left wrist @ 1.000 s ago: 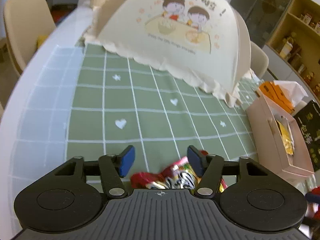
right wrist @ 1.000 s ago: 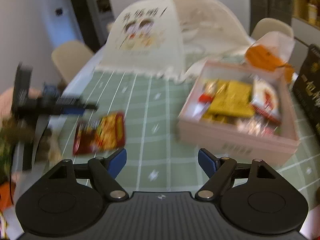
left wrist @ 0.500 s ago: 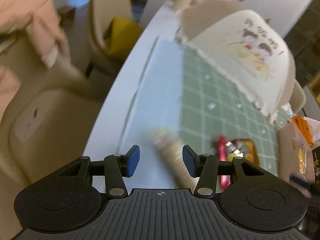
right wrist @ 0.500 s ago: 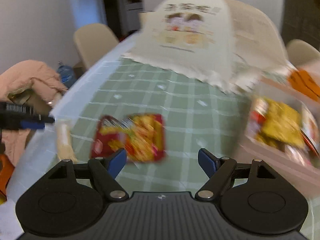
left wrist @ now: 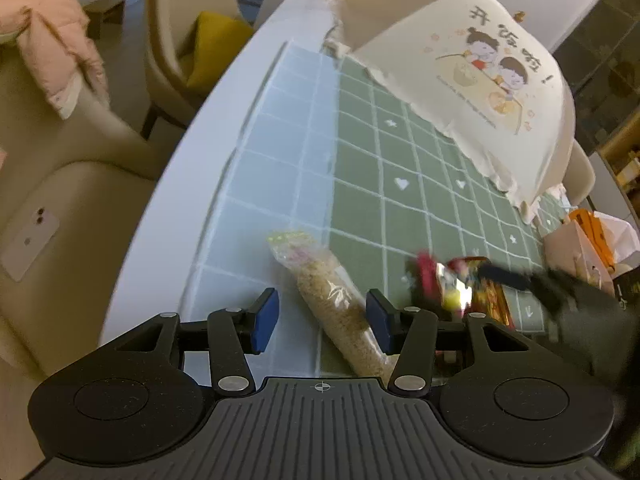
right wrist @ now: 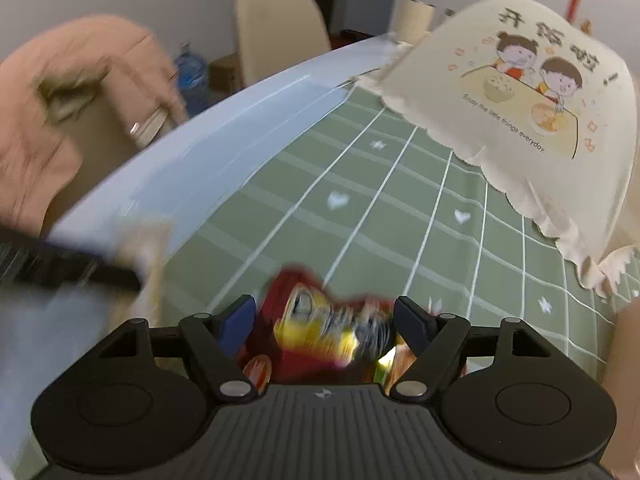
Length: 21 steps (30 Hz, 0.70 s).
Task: Organize snacks
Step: 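Grasp the clear rice-bar packet with the left gripper while the right grasps the red spicy-strip packet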
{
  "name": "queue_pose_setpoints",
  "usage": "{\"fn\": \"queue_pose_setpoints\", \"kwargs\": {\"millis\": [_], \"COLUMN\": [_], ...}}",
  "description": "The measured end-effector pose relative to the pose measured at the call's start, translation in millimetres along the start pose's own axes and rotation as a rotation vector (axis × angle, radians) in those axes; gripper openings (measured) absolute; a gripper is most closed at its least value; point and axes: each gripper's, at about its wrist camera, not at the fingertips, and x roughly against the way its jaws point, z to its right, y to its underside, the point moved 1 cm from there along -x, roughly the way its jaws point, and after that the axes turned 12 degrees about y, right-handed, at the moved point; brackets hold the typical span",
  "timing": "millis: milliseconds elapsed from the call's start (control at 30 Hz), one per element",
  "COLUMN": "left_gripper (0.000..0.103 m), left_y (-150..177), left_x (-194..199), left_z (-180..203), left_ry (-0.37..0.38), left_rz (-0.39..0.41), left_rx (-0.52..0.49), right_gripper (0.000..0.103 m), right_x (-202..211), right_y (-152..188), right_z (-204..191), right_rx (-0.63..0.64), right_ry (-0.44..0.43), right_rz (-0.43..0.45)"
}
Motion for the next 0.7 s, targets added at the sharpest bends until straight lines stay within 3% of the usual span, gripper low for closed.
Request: {"fn": "queue_pose_setpoints", "kwargs": {"millis": [100, 200, 367, 567, 700], "left_gripper": [0.054, 0.054, 0.054, 0.052, 0.041], "left_y": [1.5, 5.0, 12.2, 31.8, 43.1], "left_x": [-11.5, -23.3, -46.6, -58.9, -51.6], "left_z": [16.4, 32.8, 64.5, 98.1, 99.5], "left_ry": [0.013, 0.049, 0.101, 0.108, 0.048], "left_rz": [-0.028, -0.058, -0.113, -0.192, -0.198], "left_rx": [-0.080, -0.146, -0.244, -0.417, -0.477], "right_gripper": [0.076, 0.076, 0.076, 0.077, 0.077], "right_x": [27.0, 48.9, 69.2, 83.3, 77.5], "right_y": [32.3, 61.1, 95.2, 108.7, 96.6], "right_z": [-1.8, 13.3, 43.8, 74.7, 92.0], "right_rx": [0.056, 0.002, -0.113, -0.339, -0.493], "right_ry": [0.026, 0.019, 0.089, 0.097, 0.094], "right_rz": [0.035, 0.003, -0.063, -0.117, -0.124]}}
